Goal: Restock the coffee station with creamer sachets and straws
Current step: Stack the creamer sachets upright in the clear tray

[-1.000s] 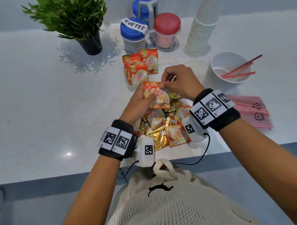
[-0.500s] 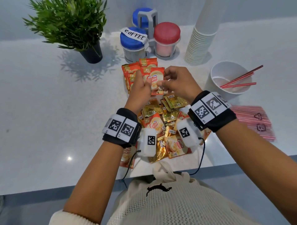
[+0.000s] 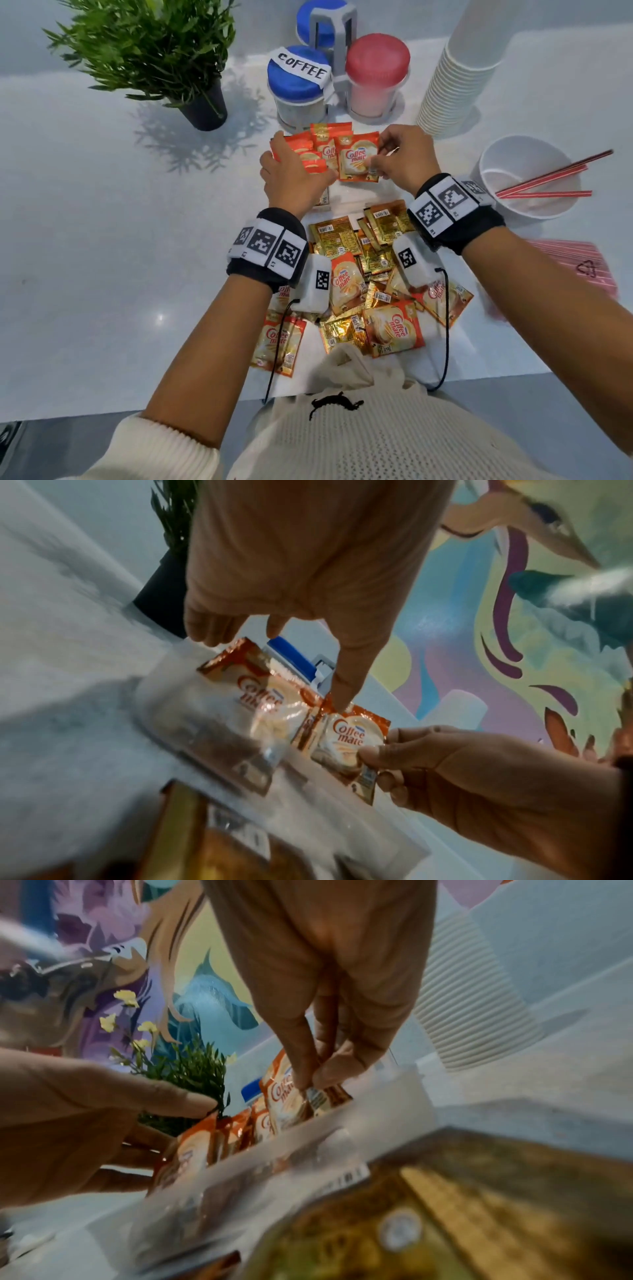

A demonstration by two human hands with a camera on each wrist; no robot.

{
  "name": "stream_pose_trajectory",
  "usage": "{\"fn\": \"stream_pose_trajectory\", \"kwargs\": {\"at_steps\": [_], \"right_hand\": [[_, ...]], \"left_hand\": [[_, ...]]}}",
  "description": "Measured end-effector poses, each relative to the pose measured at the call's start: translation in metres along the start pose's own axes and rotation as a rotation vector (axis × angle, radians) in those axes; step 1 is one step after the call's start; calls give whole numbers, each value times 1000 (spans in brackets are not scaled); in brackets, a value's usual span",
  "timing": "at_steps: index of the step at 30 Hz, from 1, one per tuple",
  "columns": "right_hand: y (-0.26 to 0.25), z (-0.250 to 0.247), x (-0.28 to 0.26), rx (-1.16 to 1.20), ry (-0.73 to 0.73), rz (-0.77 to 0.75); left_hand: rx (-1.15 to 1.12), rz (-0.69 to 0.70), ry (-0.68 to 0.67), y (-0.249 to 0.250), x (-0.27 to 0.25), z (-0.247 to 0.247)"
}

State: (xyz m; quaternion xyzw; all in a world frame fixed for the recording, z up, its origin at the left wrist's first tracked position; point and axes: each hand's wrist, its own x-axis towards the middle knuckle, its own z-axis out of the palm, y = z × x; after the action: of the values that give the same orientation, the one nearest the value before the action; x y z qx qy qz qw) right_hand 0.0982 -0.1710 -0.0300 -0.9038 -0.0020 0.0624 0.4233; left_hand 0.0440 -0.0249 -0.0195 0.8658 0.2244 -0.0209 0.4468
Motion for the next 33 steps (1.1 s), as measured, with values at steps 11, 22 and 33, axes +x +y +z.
{"fn": "stream_pose_trajectory", "kwargs": {"at_steps": [11,22,33], "right_hand": [[-11,21,12,-135,-38,6],[-12,26,11,-309,-147,7],[-26,-5,-17,-267,-46,-105]], "left_hand": [[2,4,91,-12,17,18],[-46,40,88,-17,17,19],[-64,148,117,-12,3,-12]]}}
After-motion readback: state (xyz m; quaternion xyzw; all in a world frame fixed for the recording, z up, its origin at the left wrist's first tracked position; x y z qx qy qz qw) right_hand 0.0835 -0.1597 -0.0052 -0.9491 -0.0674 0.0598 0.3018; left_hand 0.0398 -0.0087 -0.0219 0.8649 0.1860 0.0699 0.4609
